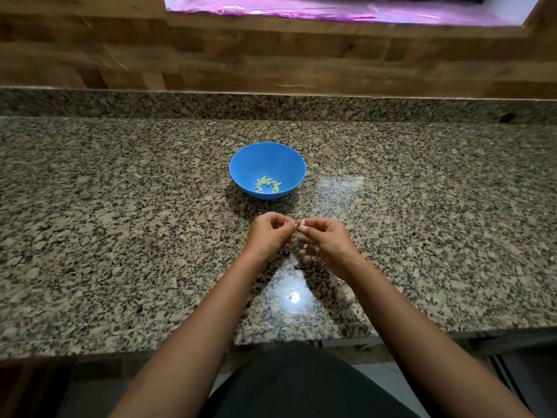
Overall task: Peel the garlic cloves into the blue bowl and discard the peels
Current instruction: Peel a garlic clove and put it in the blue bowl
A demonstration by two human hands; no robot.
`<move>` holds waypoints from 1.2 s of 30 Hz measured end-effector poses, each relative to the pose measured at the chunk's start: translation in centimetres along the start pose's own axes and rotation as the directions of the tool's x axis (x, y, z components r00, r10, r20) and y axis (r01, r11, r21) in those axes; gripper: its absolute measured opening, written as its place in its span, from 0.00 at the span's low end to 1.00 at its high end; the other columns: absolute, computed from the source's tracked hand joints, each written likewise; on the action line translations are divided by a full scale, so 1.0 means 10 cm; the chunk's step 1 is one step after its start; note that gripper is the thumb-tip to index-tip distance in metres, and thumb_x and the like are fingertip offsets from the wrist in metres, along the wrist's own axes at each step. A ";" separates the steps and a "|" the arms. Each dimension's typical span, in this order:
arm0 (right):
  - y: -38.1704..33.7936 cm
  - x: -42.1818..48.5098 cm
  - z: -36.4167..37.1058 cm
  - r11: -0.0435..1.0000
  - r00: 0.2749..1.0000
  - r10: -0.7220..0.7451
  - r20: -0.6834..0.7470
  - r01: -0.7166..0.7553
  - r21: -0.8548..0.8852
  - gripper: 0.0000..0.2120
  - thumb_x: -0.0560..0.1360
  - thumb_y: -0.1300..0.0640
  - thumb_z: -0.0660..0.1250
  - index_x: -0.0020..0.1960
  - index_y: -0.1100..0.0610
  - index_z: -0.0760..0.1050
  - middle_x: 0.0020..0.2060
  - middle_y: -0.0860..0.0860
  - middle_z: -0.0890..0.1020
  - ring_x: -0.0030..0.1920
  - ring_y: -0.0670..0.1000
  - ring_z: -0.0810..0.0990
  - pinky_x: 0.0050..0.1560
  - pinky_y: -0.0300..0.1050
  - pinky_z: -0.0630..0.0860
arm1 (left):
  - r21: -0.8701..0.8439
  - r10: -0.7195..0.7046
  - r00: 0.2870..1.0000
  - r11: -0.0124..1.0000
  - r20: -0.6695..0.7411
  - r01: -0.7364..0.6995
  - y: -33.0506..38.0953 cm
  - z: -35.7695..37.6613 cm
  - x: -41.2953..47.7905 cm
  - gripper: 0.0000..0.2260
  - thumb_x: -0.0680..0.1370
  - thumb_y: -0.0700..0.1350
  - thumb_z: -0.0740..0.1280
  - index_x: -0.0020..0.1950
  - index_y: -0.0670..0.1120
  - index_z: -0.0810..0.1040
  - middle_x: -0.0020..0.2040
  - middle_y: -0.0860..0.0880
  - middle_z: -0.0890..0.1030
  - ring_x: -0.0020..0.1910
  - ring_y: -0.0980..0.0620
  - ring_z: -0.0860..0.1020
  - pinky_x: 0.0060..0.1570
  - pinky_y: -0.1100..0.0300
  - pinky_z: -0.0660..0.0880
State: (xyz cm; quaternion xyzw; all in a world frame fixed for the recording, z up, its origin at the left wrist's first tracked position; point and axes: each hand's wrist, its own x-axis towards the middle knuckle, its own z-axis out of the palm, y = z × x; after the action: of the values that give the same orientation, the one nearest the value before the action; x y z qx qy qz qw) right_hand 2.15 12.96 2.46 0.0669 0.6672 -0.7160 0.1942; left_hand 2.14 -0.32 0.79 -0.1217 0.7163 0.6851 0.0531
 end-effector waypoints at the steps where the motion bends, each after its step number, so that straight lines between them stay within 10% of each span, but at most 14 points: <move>1: 0.00 0.01 -0.01 1.000 1.000 -0.002 0.001 0.002 -0.003 0.06 0.77 0.66 0.62 0.50 0.66 0.77 0.40 0.60 0.81 0.34 0.51 0.78 0.29 0.39 0.76 | 0.010 0.003 1.000 1.000 -0.020 -0.003 -0.01 -0.01 0.01 0.03 0.75 0.37 0.68 0.43 0.42 0.75 0.41 0.41 0.80 0.37 0.49 0.79 0.45 0.53 0.79; 21: -0.02 0.02 -0.07 0.903 0.971 -0.221 -0.094 0.167 -0.397 0.01 0.74 0.63 0.68 0.45 0.60 0.78 0.42 0.57 0.83 0.35 0.51 0.79 0.37 0.48 0.80 | -0.185 -0.122 0.988 0.973 0.092 0.138 0.10 0.04 0.10 0.02 0.74 0.32 0.68 0.42 0.36 0.79 0.37 0.42 0.80 0.31 0.53 0.78 0.35 0.65 0.78; 36: -0.02 0.05 -0.13 0.929 0.972 -0.205 -0.118 0.156 -0.335 0.01 0.73 0.64 0.68 0.45 0.61 0.77 0.42 0.58 0.83 0.33 0.51 0.80 0.34 0.44 0.79 | -0.214 -0.160 0.982 0.960 0.104 0.179 0.14 0.09 0.14 0.02 0.73 0.32 0.69 0.42 0.37 0.79 0.38 0.42 0.81 0.36 0.51 0.79 0.40 0.64 0.79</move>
State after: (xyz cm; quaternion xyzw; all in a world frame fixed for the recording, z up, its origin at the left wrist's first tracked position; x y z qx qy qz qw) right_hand 1.38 14.18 2.29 0.0263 0.7914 -0.6048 0.0848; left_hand 0.39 0.52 1.74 -0.1586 0.6190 0.7584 0.1284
